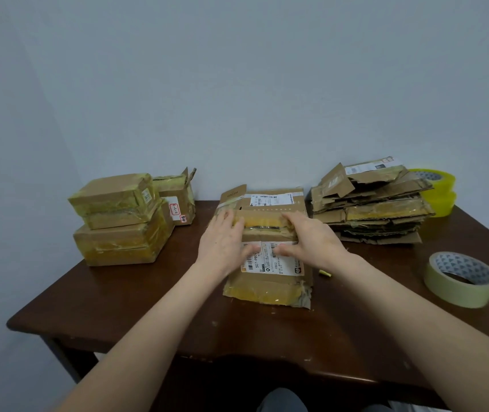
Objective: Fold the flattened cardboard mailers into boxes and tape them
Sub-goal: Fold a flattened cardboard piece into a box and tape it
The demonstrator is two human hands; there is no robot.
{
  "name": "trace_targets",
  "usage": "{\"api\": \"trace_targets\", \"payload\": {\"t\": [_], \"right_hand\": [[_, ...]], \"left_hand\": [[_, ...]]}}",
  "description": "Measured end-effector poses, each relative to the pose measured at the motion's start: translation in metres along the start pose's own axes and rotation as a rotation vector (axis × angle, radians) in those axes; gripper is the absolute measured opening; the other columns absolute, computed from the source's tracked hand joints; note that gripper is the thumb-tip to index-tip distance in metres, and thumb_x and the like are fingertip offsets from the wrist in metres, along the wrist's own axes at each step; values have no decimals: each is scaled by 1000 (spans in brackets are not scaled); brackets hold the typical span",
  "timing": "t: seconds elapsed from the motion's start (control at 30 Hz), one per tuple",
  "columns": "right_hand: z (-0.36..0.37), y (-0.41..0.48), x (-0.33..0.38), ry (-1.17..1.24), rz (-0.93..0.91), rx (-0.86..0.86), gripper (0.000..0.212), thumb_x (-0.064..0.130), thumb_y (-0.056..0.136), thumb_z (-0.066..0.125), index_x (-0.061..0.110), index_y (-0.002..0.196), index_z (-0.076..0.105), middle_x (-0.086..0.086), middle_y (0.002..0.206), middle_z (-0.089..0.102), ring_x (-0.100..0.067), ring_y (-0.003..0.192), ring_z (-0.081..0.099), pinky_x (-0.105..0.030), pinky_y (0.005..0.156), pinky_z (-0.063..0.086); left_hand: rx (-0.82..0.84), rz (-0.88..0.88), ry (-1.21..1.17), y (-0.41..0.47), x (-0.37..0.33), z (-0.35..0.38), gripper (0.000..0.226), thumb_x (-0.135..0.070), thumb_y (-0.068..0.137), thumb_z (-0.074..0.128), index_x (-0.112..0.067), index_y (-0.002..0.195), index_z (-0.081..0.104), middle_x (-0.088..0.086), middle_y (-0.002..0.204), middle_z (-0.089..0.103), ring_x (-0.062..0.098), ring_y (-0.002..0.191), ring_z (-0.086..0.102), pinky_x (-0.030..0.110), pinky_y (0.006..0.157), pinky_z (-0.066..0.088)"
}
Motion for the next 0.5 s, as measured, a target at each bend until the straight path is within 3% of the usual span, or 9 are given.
{"api": "trace_targets", "payload": {"t": [0.1, 0.23, 0.3, 0.4, 0.5], "right_hand": [[-1, -2, -2, -112, -21, 43, 70, 58, 86, 58, 21, 143, 44, 2, 153, 36, -17, 145, 24, -37, 110, 31], [5, 0, -5, -129, -27, 61, 72, 57, 91, 51, 18, 149, 33, 0, 160, 21, -14, 149, 6, -37, 117, 21], [6, 1, -9, -49, -40, 70, 75, 51, 91, 55, 18, 152, 26, -1, 161, 15, -15, 149, 5, -37, 118, 18], [8, -7, -25, 251, 18, 18, 96, 48, 82, 69, 22, 155, 11, -2, 163, 7, -19, 149, 11, -39, 117, 23], [4, -27, -45, 333, 194, -107, 94, 52, 80, 69, 21, 153, 19, -1, 160, 18, -20, 144, 26, -42, 113, 32]], "left_hand": [[-3, 97, 49, 1, -6, -5, 70, -56, 94, 40, -11, 146, 30, 8, 158, 21, 21, 147, 10, 37, 120, 4], [39, 160, 53, 2, -21, -6, 65, -57, 93, 39, -27, 148, 24, 6, 158, 20, 26, 143, 24, 40, 114, 26], [28, 143, 48, 1, -34, -7, 65, -61, 91, 36, -30, 147, 26, 5, 158, 21, 29, 143, 24, 43, 112, 29], [5, 90, 37, 3, -47, -12, 67, -63, 90, 35, -26, 145, 33, 5, 157, 25, 27, 143, 24, 42, 114, 24], [-4, 83, 49, 8, -54, -14, 62, -57, 90, 39, -23, 142, 38, 5, 155, 30, 26, 141, 28, 41, 112, 26]]}}
Point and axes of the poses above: each hand's wrist, its own y-axis towards the middle knuckle, its own z-axis out of the palm, x = y × z, the point moved 2 cm from there along y, towards the middle knuckle
